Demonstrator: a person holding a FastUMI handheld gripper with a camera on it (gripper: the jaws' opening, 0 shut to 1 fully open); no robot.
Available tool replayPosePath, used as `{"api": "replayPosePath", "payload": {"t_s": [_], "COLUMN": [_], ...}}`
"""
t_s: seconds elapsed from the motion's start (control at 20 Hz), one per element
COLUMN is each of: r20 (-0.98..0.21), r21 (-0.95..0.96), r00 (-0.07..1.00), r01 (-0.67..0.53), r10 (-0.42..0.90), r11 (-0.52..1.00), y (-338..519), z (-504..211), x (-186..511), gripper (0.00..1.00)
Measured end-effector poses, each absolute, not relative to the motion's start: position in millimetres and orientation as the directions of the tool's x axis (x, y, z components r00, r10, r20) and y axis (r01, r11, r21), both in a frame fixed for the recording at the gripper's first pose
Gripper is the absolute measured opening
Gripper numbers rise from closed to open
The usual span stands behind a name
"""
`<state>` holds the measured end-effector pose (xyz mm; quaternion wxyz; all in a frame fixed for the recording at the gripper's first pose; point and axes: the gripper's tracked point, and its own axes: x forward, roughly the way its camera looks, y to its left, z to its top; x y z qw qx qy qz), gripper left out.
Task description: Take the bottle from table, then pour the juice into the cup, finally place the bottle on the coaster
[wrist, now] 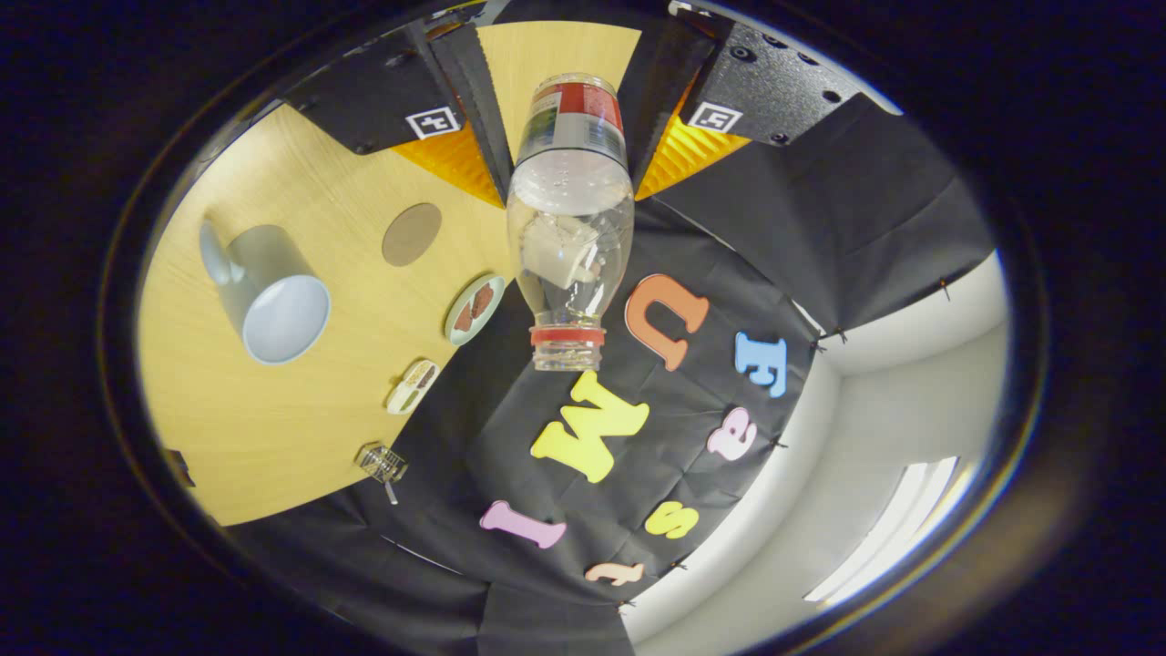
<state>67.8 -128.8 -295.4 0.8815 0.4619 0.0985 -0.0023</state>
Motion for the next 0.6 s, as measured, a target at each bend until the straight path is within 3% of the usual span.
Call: {"api": "replayPosePath", "payload": {"t_s": [0.6], "r20": [-0.139], "r21": [0.957], "r00": [0.988], "r01": [0.117], "r10": [0.068], "r11": [0.264], "y": [-148.2], "z": [-307.2], "x": [71.3], "gripper": [0.76]}}
